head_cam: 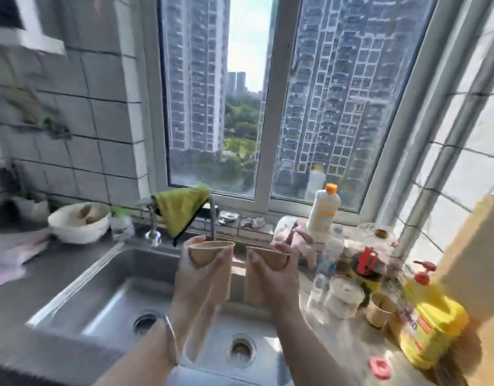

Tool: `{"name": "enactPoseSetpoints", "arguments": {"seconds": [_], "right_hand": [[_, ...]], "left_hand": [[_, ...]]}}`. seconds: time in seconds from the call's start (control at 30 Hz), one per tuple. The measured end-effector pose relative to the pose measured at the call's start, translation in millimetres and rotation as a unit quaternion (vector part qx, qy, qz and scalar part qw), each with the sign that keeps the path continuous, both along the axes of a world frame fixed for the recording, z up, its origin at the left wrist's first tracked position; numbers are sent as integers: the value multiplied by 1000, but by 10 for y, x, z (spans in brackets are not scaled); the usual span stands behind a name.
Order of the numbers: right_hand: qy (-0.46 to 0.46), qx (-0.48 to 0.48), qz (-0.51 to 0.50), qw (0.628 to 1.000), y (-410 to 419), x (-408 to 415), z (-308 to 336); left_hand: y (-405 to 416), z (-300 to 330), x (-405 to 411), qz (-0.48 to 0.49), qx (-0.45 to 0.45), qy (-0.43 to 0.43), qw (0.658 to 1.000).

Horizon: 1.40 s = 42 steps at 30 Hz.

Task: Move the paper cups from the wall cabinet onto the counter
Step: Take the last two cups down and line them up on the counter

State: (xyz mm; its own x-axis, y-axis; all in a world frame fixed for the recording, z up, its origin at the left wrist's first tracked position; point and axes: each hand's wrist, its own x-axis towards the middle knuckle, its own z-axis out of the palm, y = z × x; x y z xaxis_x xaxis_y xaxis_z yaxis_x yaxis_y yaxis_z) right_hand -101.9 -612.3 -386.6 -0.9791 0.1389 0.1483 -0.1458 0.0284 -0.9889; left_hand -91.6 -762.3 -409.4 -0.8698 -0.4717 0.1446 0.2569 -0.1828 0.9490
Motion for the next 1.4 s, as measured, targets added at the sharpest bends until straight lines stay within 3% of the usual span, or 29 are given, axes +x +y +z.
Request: {"name": "enactPoseSetpoints", "arguments": {"seconds": [0.17, 0.43, 0.87, 1.4], "right_hand": [[-51, 23, 162, 985, -1096, 103, -240], [-96, 50, 350, 930, -2930, 895, -481], [-78, 77, 482, 869, -5456, 1986, -613], [-93, 188, 582, 786, -8136, 1905, -1157]], "left_hand": [[-859, -133, 657, 198, -33, -62, 978], [-2307, -310, 1822, 374, -3, -98, 922], [-4458, -384, 3097, 511, 15, -115, 852], [-6718, -961, 3149, 595, 82, -136, 788]]}}
